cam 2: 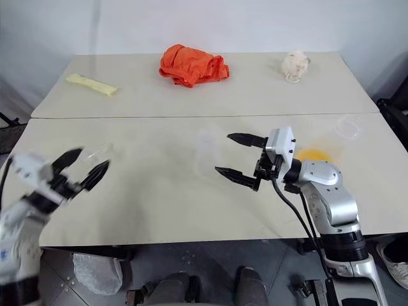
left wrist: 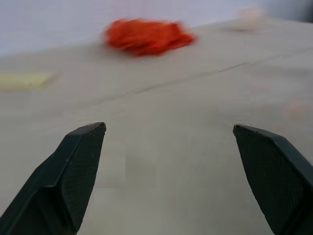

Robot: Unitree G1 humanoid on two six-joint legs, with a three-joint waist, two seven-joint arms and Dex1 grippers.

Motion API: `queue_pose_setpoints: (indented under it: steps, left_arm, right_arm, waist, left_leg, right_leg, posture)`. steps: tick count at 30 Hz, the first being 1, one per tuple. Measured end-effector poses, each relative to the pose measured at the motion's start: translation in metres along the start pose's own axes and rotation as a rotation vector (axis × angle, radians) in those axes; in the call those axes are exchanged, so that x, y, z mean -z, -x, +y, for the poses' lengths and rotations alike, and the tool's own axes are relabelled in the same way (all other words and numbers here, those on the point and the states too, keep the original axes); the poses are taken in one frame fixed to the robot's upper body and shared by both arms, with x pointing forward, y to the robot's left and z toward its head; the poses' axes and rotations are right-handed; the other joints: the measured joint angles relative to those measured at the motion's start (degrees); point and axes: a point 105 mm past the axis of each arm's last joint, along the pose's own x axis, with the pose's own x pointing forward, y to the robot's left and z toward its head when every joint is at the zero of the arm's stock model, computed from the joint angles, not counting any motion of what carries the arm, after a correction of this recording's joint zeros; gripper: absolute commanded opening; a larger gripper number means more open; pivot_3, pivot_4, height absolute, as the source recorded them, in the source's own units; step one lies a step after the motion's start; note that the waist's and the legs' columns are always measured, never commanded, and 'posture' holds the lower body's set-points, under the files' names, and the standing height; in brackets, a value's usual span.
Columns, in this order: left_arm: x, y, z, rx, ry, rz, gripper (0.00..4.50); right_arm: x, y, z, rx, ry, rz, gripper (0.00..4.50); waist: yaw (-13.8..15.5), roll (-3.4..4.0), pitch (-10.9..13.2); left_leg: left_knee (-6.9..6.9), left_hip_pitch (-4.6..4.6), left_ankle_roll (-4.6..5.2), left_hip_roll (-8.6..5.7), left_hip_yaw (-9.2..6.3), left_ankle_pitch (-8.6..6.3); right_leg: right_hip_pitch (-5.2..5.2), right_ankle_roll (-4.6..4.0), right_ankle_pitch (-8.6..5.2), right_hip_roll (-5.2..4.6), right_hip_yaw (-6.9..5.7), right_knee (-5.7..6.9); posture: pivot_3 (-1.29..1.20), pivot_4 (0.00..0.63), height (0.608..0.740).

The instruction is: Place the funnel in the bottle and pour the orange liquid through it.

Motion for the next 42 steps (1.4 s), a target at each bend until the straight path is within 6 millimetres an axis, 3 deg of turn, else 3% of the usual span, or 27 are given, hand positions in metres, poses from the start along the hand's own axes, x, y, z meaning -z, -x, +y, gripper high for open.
queue_pose_setpoints:
  steps: [2,5,11,16,20,27,31,40,42]
  left_arm:
    - [0.021,0.033,0.013,-0.144,0.03,0.075,4.46]
    - [0.038,0.07,0.011,-0.248,0.075,0.14,4.46]
    - [0.031,0.072,0.001,-0.318,0.101,0.091,4.46]
    - [0.028,0.027,-0.016,-0.237,0.148,0.054,4.46]
    - [0.02,-0.013,-0.012,-0.217,0.185,0.024,4.46]
    - [0.029,-0.086,-0.004,-0.186,0.189,0.108,4.46]
    - [0.032,-0.097,0.003,-0.23,0.173,0.112,3.52]
    - [0.03,-0.101,-0.006,-0.155,0.166,0.086,0.66]
    - [0.016,-0.102,-0.013,-0.075,0.165,0.028,0.66]
  right_arm:
    - [0.002,-0.003,0.002,-0.045,-0.007,0.006,4.5]
    - [0.003,-0.002,0.002,-0.065,-0.011,0.014,4.5]
    - [0.003,-0.001,0.002,-0.08,-0.008,0.013,4.5]
    - [0.002,-0.003,0.001,-0.071,0.011,0.004,4.5]
    - [-0.001,-0.004,-0.001,-0.058,0.032,-0.003,4.5]
    - [-0.007,-0.003,0.003,-0.047,0.051,-0.008,4.5]
    - [-0.004,0.001,0.007,-0.028,0.033,0.004,4.5]
    - [0.003,0.011,0.009,0.04,0.009,0.018,4.5]
    - [0.0,0.02,0.003,0.094,0.031,0.012,4.5]
  waist:
    - [0.0,-0.08,0.0]
    - [0.4,-0.08,0.0]
    - [1.2,-0.07,0.0]
    - [1.3,-0.07,0.0]
    - [1.1,-0.07,0.0]
    - [1.2,-0.07,0.0]
    - [1.0,-0.1,-0.1]
    - [1.3,-0.1,0.0]
    - [1.4,-0.13,0.0]
  left_leg:
    - [0.02,-0.04,-0.03,0.02,-0.06,-0.04]
    - [0.04,-0.03,0.06,-0.02,0.01,-0.13]
    - [0.09,-0.03,-0.04,0.0,0.06,-0.2]
    - [0.07,-0.02,-0.02,0.03,0.1,-0.19]
    - [0.08,0.0,-0.01,0.0,0.14,-0.18]
    - [0.1,-0.02,0.02,-0.04,0.19,-0.17]
    - [0.04,-0.02,0.0,-0.01,0.19,-0.19]
    - [0.11,-0.02,0.0,-0.01,0.2,-0.18]
    - [0.13,-0.04,0.01,-0.02,0.18,-0.18]
  right_leg:
    - [0.0,0.0,0.0,0.02,-0.04,-0.02]
    - [0.06,0.0,0.0,-0.06,0.01,-0.18]
    - [0.03,-0.05,-0.01,-0.1,0.21,-0.45]
    - [-0.03,-0.06,-0.01,0.0,0.02,-0.11]
    - [-0.06,-0.05,-0.01,0.03,0.01,0.02]
    - [-0.09,-0.03,0.0,0.07,-0.16,0.11]
    - [-0.11,-0.02,0.0,0.06,-0.28,0.09]
    - [-0.06,-0.02,0.0,0.02,-0.36,0.07]
    - [-0.06,-0.02,0.0,0.0,-0.37,0.07]
  posture:
    - [0.0,0.15,0.74]
    - [0.0,0.15,0.74]
    - [0.0,0.15,0.74]
    - [0.0,0.15,0.74]
    - [0.0,0.15,0.74]
    - [0.0,0.15,0.74]
    - [0.0,0.15,0.74]
    - [0.0,0.15,0.74]
    - [0.0,0.15,0.74]
